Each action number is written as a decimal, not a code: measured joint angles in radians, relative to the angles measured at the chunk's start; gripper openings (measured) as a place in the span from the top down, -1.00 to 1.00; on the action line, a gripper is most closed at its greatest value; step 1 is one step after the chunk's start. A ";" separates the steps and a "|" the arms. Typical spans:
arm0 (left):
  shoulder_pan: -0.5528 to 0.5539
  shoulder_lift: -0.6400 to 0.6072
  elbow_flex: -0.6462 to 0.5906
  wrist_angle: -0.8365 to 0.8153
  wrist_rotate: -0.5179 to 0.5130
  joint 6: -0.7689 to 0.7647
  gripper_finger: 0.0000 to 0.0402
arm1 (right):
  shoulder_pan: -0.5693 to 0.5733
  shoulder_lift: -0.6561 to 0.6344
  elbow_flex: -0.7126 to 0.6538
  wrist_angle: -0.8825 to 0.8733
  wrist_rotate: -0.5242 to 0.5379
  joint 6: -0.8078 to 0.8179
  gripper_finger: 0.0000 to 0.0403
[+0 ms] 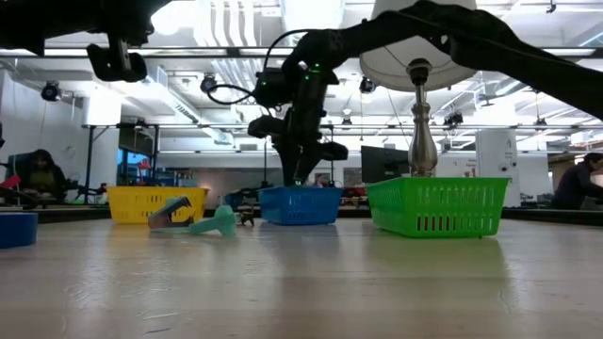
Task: Pick and place Stapler, Stapler remover, tape
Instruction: Put the green stapler into the blue bin, then put the blue staple remover into the yellow bin
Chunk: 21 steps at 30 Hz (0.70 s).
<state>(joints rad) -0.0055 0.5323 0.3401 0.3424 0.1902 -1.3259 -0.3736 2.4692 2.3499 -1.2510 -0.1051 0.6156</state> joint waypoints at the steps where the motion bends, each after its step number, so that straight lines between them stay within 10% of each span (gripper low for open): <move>1: 0.000 0.000 0.000 0.000 0.000 0.009 0.50 | -0.002 0.000 -0.001 0.000 0.000 0.007 0.58; 21: 0.000 0.000 0.000 -0.056 0.001 0.068 0.50 | 0.023 -0.050 0.005 -0.002 -0.058 -0.028 0.17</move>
<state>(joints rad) -0.0051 0.5323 0.3401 0.2864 0.1914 -1.2575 -0.3506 2.4187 2.3547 -1.2534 -0.1627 0.5872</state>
